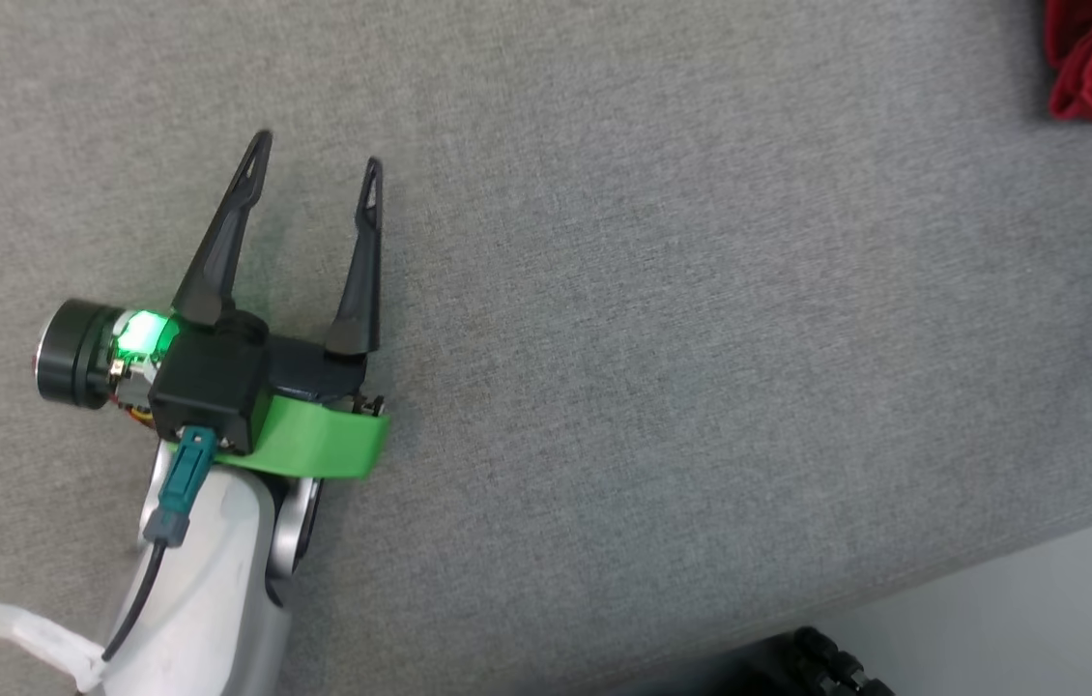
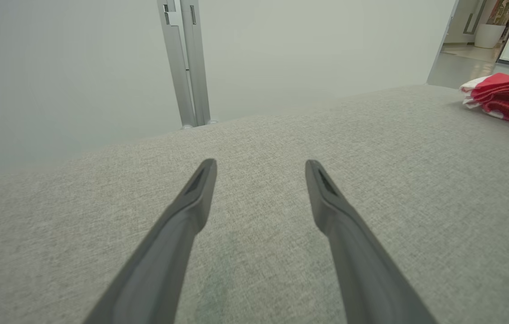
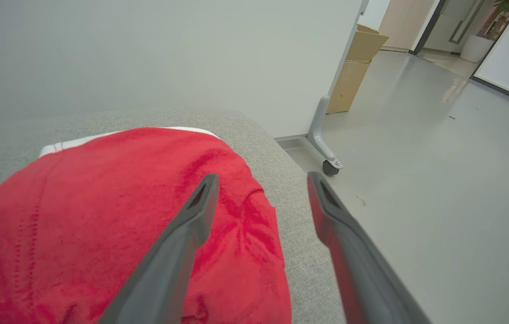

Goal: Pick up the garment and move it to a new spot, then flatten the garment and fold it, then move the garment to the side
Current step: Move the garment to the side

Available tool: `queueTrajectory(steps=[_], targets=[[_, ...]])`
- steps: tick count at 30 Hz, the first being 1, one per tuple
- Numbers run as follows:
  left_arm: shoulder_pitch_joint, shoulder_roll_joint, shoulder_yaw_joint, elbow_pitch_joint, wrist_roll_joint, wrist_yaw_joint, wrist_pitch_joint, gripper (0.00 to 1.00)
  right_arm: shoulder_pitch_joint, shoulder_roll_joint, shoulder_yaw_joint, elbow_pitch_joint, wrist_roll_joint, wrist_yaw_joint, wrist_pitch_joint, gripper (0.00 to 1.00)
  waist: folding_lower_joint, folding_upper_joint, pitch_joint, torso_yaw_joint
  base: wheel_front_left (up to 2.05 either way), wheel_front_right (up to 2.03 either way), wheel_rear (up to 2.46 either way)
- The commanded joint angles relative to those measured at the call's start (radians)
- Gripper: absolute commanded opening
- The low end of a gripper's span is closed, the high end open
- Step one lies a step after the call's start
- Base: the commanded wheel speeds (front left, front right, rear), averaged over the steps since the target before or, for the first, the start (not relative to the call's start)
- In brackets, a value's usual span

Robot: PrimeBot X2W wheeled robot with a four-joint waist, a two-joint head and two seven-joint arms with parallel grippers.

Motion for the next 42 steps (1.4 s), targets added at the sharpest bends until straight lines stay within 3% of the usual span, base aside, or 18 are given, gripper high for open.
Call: queueTrajectory(steps=[1,9,15,31,42], targets=[[0.028,0.001,0.008,0.01,-0.009,0.012,-0.008,1.0,0.063,0.039,-0.026,-0.055,-0.02,-0.002,-0.002,1.0,-0.0001,-0.0001,-0.083,-0.002,0.0,0.0,0.0],[0.13,-0.003,0.03,0.053,-0.049,0.04,-0.019,1.0,0.333,0.25,-0.053,-0.332,-0.077,-0.002,-0.002,1.0,-0.0001,-0.0001,-0.231,0.004,0.0,0.0,0.0],[0.187,-0.013,0.036,0.071,-0.076,0.053,-0.022,1.0,0.464,0.33,0.016,-0.442,-0.103,-0.002,-0.002,1.0,-0.0001,-0.0001,-0.318,0.029,0.0,0.0,0.0],[0.282,-0.004,0.091,0.122,-0.131,0.09,-0.031,1.0,0.677,0.392,0.124,-0.691,-0.15,-0.002,0.099,1.0,-0.0001,-0.0001,-0.449,0.219,0.0,0.0,0.0],[0.342,0.006,0.09,0.143,-0.144,0.079,-0.031,1.0,0.788,0.404,0.137,-0.774,-0.173,-0.002,0.158,1.0,-0.0001,-0.0001,-0.53,0.232,0.0,0.0,0.0]])
